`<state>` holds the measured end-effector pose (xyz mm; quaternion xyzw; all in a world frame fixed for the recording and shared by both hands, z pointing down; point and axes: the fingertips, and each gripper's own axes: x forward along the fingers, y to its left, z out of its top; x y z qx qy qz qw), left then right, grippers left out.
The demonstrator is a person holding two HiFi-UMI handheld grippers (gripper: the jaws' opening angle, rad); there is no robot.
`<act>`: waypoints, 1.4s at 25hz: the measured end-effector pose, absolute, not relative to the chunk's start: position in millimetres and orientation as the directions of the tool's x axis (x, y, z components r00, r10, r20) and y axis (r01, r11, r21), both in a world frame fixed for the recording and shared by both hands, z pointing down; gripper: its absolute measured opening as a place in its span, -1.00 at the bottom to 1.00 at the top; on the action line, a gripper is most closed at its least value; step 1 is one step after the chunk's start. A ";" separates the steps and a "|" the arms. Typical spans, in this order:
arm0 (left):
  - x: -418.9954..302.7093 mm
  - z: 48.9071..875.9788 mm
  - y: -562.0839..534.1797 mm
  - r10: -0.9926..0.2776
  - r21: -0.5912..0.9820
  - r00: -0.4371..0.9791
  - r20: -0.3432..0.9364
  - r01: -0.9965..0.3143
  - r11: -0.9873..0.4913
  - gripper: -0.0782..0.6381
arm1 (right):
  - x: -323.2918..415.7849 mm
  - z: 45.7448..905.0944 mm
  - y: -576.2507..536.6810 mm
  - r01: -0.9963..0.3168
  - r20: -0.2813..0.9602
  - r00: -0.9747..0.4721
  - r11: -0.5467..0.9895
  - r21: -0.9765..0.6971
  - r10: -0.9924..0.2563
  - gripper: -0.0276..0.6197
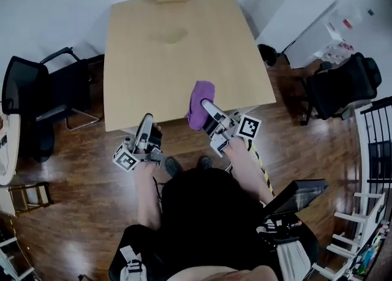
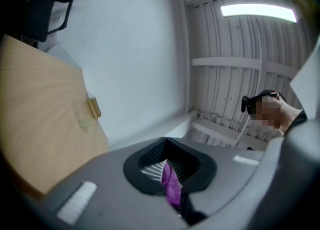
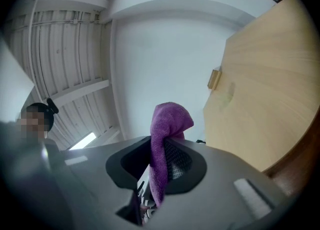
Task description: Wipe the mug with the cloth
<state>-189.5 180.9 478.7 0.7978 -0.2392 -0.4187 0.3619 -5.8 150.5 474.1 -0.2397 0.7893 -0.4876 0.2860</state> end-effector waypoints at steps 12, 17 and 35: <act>-47.9 470.5 214.2 -0.697 0.787 0.555 -0.455 -0.117 -0.606 -0.77 | 120.4 502.7 177.5 0.079 -0.309 -0.704 0.361 -0.929 -0.640 -0.73; -51.2 466.3 215.4 -0.701 0.793 0.577 -0.419 -0.144 -0.592 -0.77 | 138.4 520.4 169.5 0.064 -0.318 -0.658 0.370 -0.927 -0.683 -0.73; -52.4 440.8 218.5 -0.620 0.745 0.557 -0.552 -0.004 -0.667 -0.77 | 129.4 483.7 186.0 0.012 -0.393 -0.640 0.503 -0.864 -0.660 -0.73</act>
